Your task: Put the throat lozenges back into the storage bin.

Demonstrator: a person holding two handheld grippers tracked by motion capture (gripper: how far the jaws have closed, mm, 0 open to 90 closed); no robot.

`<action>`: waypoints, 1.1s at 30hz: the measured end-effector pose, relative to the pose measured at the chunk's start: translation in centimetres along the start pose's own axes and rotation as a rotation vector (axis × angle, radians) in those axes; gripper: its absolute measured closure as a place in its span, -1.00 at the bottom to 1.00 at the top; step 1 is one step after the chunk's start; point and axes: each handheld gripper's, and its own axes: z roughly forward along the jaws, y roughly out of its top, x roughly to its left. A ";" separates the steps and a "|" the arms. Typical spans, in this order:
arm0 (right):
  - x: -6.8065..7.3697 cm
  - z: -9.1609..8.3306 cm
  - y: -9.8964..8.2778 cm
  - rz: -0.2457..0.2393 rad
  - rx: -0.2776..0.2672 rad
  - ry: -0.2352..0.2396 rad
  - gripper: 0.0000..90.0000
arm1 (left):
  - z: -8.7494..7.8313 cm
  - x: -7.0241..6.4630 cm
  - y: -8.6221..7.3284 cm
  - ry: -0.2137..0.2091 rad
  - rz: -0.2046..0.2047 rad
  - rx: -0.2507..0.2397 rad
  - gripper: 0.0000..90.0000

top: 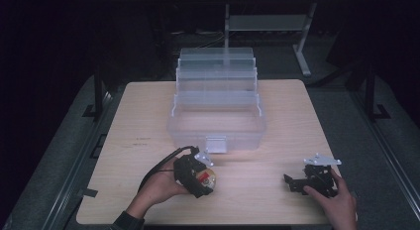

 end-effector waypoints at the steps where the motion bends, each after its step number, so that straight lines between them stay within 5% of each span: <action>1: 0.0 0.0 0.0 0.000 0.000 0.000 -1.00 | -0.1 0.0 0.0 0.002 -0.004 -0.005 -0.56; 33: 0.0 0.0 0.0 0.000 0.000 0.000 -1.00 | -2.9 2.1 1.2 0.019 -0.024 -0.022 -0.56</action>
